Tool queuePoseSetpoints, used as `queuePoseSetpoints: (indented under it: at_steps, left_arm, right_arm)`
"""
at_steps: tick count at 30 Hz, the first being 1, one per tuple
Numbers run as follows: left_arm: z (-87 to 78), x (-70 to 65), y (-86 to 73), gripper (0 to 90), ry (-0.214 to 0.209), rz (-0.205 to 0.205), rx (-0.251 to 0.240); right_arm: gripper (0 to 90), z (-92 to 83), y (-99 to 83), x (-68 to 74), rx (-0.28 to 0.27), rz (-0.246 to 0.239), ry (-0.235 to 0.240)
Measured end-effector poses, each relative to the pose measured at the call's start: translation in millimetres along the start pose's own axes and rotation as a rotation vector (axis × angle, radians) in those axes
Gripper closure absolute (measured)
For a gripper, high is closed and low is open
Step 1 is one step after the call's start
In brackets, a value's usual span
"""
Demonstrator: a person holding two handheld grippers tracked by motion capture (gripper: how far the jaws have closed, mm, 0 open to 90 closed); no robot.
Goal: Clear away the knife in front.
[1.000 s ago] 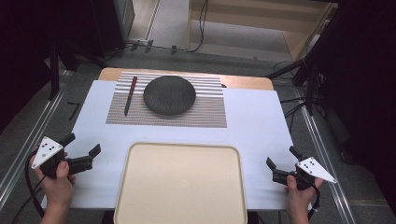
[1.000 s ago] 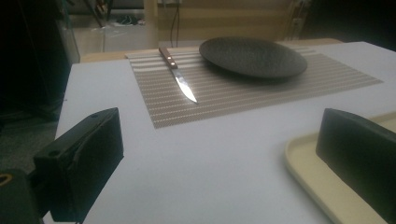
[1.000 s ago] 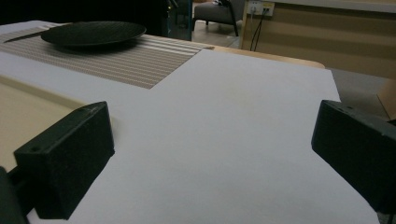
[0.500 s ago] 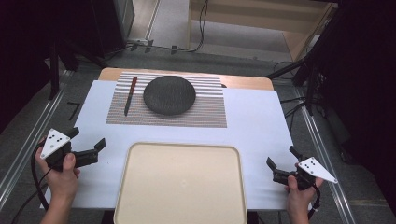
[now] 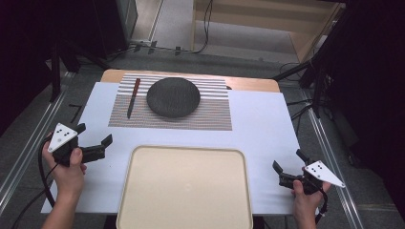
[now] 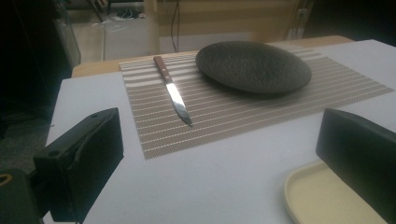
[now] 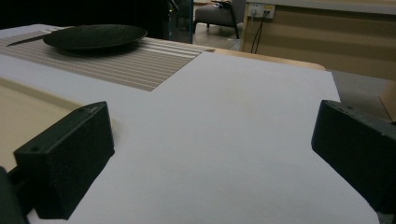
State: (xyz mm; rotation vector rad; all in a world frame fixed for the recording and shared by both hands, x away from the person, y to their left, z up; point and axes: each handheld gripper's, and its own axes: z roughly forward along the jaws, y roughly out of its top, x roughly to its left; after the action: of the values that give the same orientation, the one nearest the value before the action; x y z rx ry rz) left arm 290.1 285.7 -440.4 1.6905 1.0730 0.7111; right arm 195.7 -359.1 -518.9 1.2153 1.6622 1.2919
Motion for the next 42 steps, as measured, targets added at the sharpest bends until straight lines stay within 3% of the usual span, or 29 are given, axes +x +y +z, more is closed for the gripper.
queuePoseSetpoints:
  at_steps: [12, 24, 42]
  left_arm:
    - [18.9, -2.7, 16.5, 0.5, -0.016, 0.009, -0.001]
    - [31.9, 0.6, 25.8, 0.5, -0.002, 0.019, 0.018]
    - [65.2, 6.0, 36.5, 0.5, -0.001, -0.003, 0.049]
  right_arm:
    - [0.0, 0.5, -0.2, -0.1, 0.000, -0.002, 0.005]
    - [0.0, 1.0, -0.2, -0.3, 0.002, 0.000, 0.002]
    - [0.0, 0.6, -0.3, -0.8, 0.001, 0.009, 0.006]
